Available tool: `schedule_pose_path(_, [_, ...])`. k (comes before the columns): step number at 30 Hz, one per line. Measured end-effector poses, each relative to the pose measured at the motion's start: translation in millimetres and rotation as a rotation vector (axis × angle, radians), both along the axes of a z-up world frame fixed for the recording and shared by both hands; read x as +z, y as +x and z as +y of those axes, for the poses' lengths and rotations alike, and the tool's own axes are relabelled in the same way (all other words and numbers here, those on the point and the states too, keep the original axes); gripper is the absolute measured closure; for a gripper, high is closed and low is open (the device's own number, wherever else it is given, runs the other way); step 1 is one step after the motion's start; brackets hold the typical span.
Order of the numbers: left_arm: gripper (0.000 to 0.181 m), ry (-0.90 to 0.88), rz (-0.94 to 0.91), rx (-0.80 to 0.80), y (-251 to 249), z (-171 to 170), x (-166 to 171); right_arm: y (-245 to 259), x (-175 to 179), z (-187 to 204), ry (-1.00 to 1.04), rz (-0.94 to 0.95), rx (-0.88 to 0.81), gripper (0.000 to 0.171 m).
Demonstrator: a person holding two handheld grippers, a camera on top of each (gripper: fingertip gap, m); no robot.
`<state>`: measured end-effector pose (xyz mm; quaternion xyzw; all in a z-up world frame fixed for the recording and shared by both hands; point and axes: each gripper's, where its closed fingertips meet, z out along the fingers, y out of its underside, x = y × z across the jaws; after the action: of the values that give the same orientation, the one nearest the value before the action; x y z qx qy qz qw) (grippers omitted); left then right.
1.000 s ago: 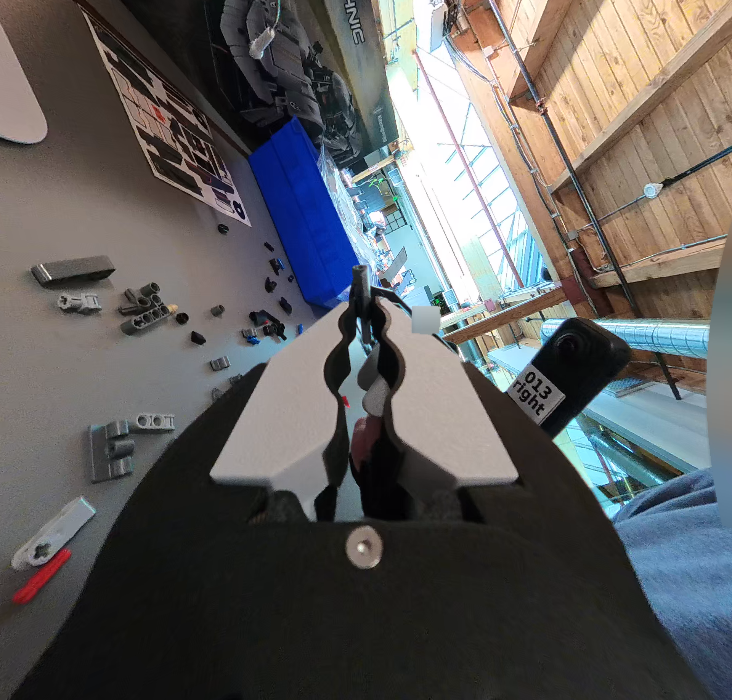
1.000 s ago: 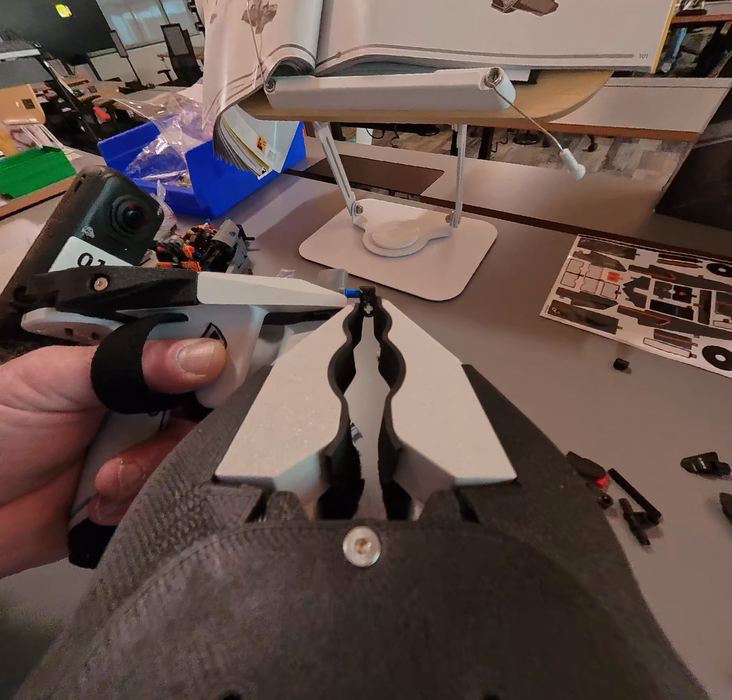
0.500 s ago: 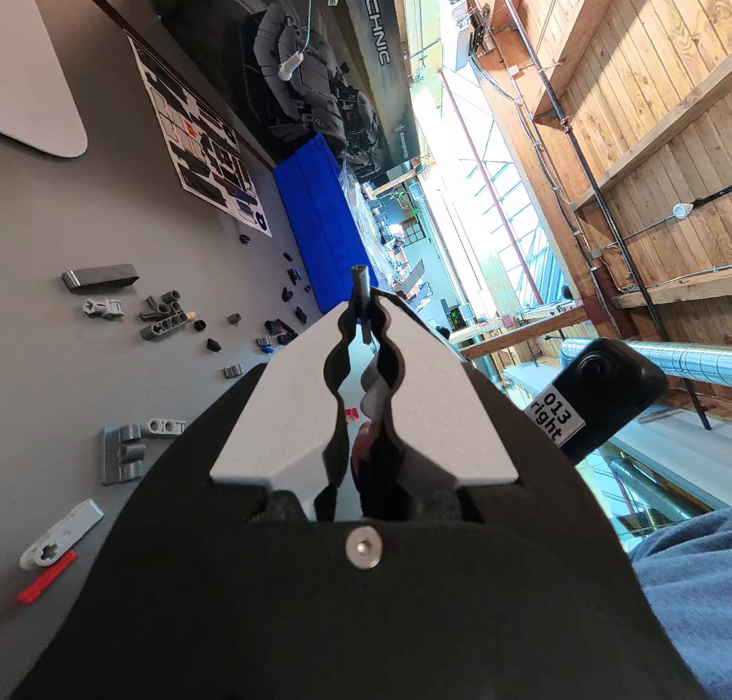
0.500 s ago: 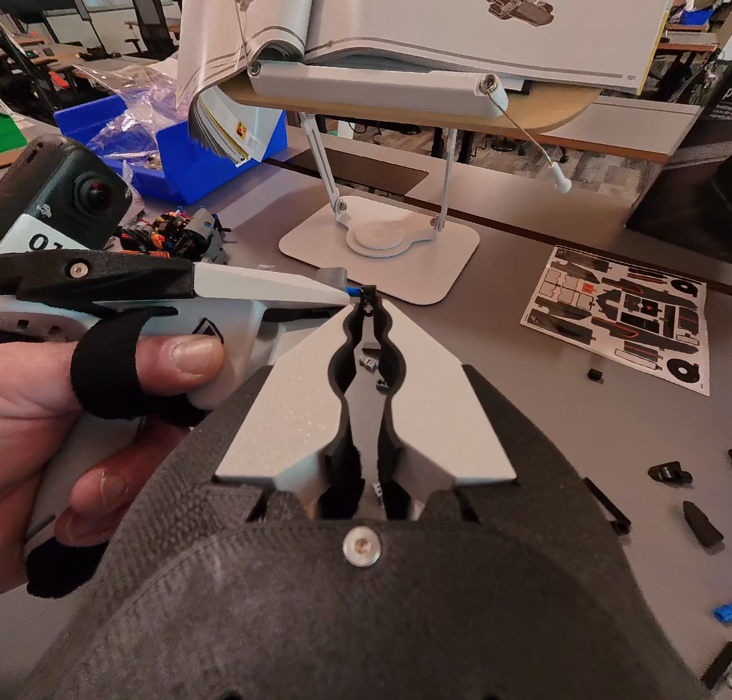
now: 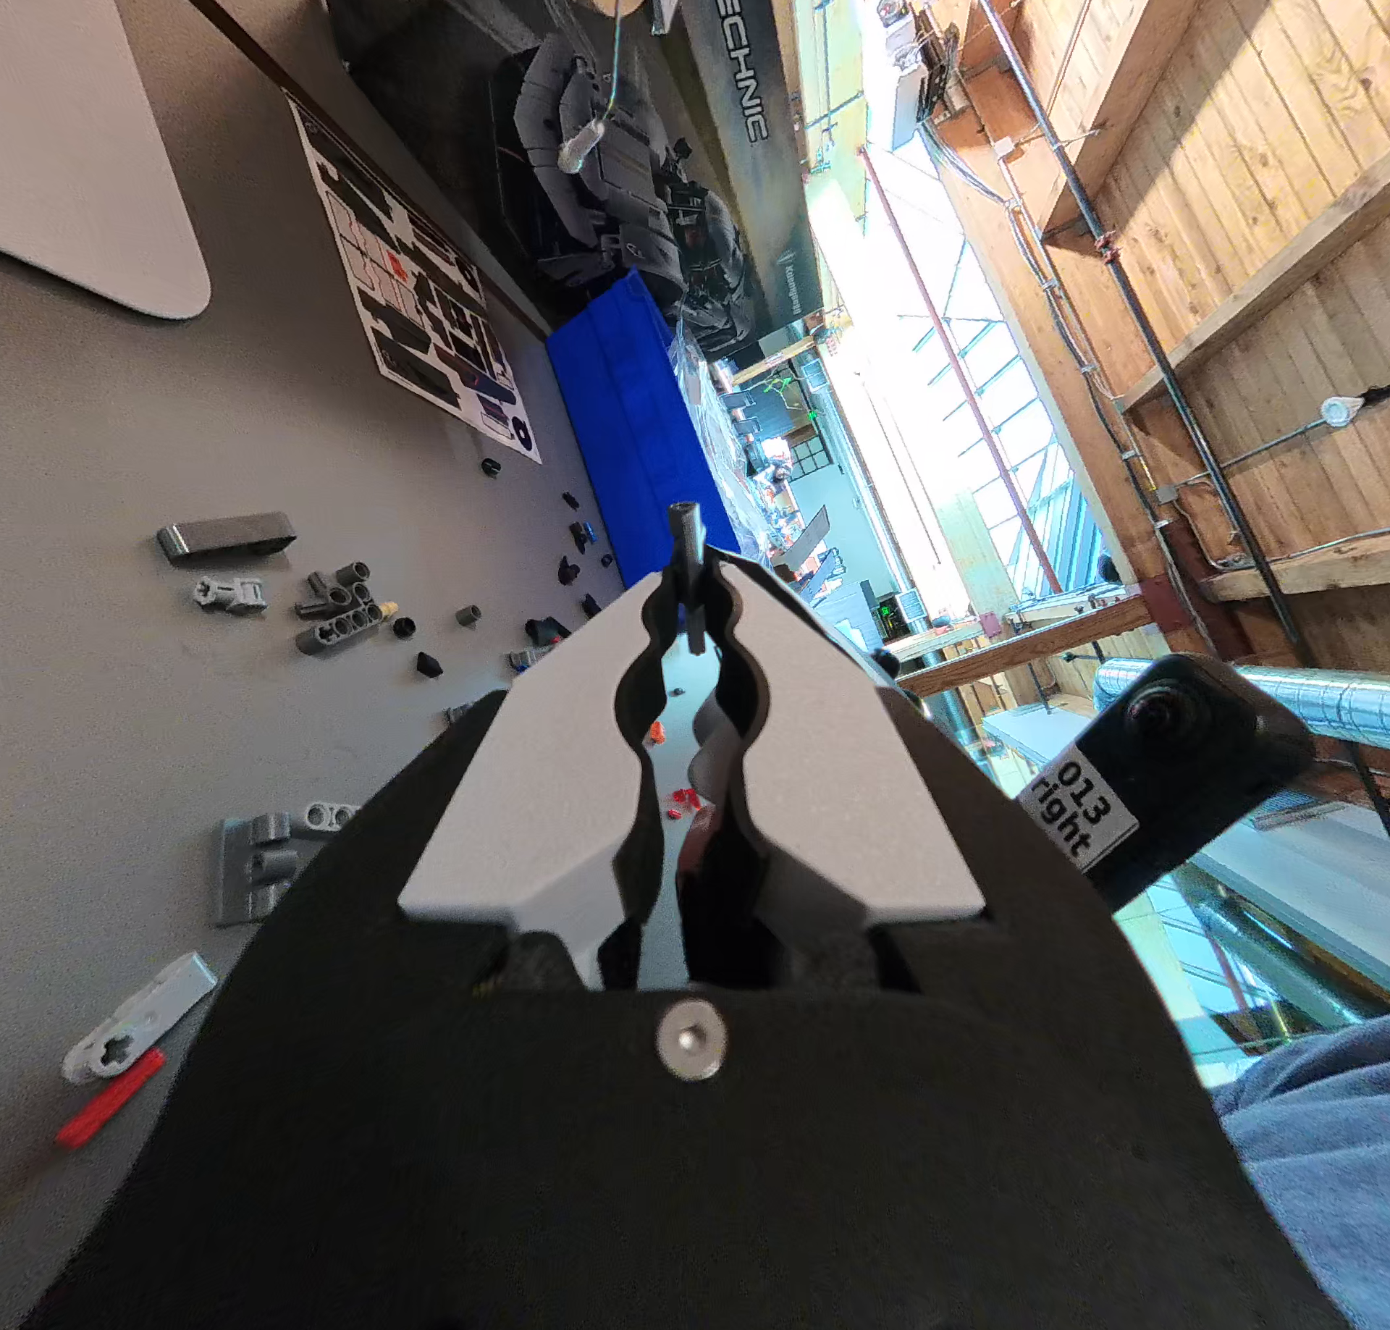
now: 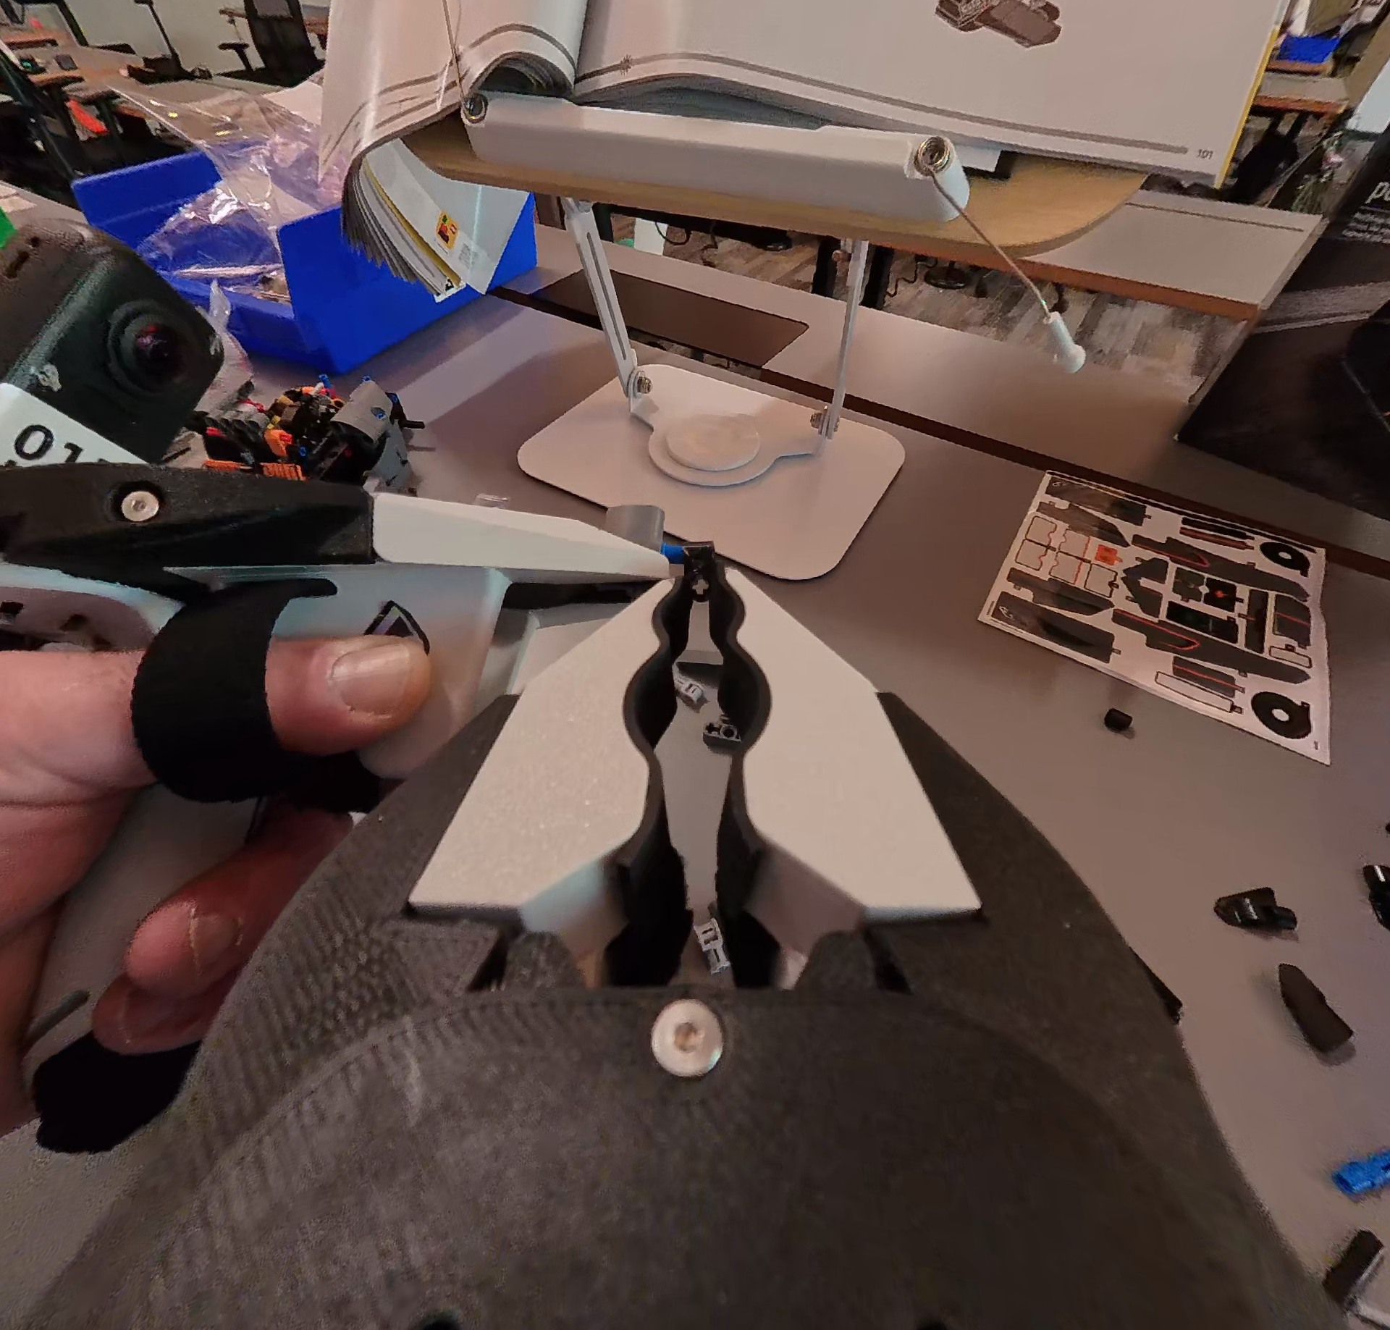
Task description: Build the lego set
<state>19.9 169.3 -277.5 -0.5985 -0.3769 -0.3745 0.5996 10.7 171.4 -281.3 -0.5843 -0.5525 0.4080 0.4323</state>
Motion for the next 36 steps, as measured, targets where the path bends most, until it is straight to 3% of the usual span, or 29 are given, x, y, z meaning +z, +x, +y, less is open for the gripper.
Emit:
schedule_pose_path(17, [0.175,0.109,-0.020,-0.077,3.5,-3.7,12.8,4.7,13.7,-3.9,-0.298,0.032,0.193,0.166])
schedule_pose_path(28, [0.176,0.105,0.020,-0.075,10.6,-1.1,17.6,11.5,19.1,-1.8,-0.265,0.046,0.166,0.167])
schedule_pose_path(36, [0.175,0.055,0.082,-0.062,14.7,1.4,20.6,15.3,21.3,0.6,-0.117,0.020,0.120,0.168])
